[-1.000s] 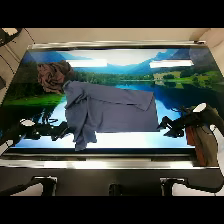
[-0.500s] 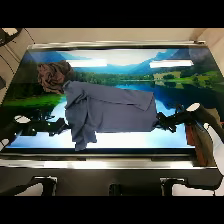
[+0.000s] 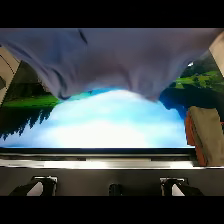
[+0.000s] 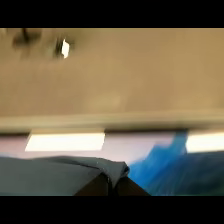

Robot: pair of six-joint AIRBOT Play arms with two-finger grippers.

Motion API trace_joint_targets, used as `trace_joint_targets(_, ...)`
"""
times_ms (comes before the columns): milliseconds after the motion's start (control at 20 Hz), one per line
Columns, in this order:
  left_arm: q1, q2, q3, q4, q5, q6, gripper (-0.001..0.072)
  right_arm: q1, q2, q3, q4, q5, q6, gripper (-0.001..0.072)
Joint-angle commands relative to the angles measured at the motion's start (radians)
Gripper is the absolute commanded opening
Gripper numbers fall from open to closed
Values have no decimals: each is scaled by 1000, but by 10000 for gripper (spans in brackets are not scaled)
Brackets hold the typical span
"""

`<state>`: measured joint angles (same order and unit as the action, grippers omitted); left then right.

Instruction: Fold the shirts.

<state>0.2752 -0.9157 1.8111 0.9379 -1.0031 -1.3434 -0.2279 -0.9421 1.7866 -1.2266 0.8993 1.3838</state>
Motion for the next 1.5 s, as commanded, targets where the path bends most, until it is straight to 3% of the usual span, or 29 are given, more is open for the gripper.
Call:
trace_joint_targets(0, 6, 116, 276, 87, 60, -135, 20, 1, 218, 161, -150, -65, 117, 56)
trace_joint_targets(300, 6, 175, 264, 87, 93, -176, 20, 1, 307, 162, -249, 125, 137, 56)
trace_joint_targets(550, 6, 134, 263, 99, 49, -175, 20, 1, 251, 162, -252, 270, 286, 56)
trace_joint_targets(750, 1, -1, 160, 99, -195, -174, 20, 1, 17, 161, -252, 695, 240, 54)
trace_joint_targets(850, -26, -82, -11, 99, -259, -114, 21, 3, -162, 126, -232, 833, 232, 54)
trace_joint_targets(1000, -85, -187, -363, 114, -185, -56, 20, 3, -370, -31, -172, 708, 227, 54)
trace_joint_targets(1150, -146, -330, -621, 111, 68, -14, 21, 3, -551, -154, -102, 480, 254, 54)
trace_joint_targets(1450, -190, -668, -470, 8, 331, -14, 21, 3, -795, -153, 126, -61, 251, 54)
